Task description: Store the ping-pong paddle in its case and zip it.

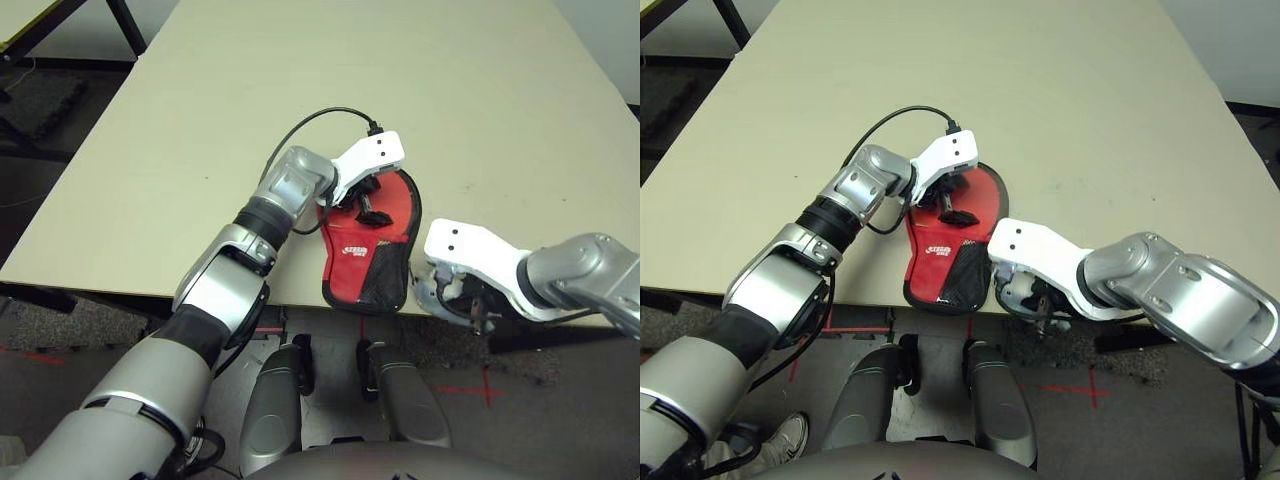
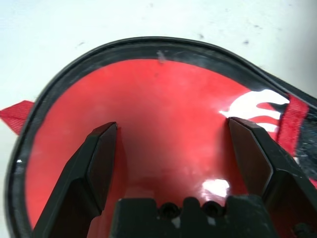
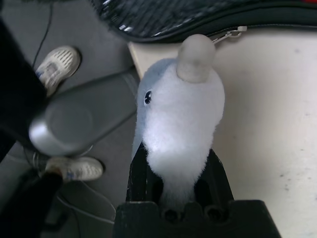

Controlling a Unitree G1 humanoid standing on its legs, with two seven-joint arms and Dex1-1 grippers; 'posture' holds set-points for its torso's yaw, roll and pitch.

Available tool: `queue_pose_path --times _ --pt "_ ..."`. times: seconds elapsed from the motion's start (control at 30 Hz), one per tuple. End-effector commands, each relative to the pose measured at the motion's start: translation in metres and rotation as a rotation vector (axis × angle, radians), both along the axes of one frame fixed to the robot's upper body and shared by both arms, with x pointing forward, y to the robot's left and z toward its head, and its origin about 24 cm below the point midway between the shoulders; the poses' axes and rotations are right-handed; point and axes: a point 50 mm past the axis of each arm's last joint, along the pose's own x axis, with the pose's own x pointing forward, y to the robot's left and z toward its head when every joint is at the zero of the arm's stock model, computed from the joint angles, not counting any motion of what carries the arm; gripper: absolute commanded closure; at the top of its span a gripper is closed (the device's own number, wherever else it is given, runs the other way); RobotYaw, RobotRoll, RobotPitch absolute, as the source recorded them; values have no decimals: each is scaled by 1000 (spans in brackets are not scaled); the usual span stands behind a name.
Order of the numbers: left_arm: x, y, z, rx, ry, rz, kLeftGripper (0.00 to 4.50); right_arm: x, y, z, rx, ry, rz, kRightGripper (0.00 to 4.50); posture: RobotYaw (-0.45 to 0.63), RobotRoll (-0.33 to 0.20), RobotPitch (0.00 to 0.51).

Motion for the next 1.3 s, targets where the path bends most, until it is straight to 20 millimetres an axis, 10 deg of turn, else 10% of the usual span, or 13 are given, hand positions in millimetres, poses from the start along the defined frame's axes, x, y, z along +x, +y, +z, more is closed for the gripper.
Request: queue_pose_path --times 0.03,0.6,1.0,1.3 --pt "-5 32 -55 175 147 143 0 -16 -1 -10 -22 132 69 4281 -156 0 265" --pt "-4 31 -57 143 144 158 0 -28 -14 -5 -33 197 146 4285 -155 0 257" --pt "-8 34 -17 -72 107 156 0 37 -76 93 384 -111 -209 11 -114 0 244" --pt "12 74 29 -357 -145 447 0 113 -138 91 646 -629 -728 11 -80 0 244"
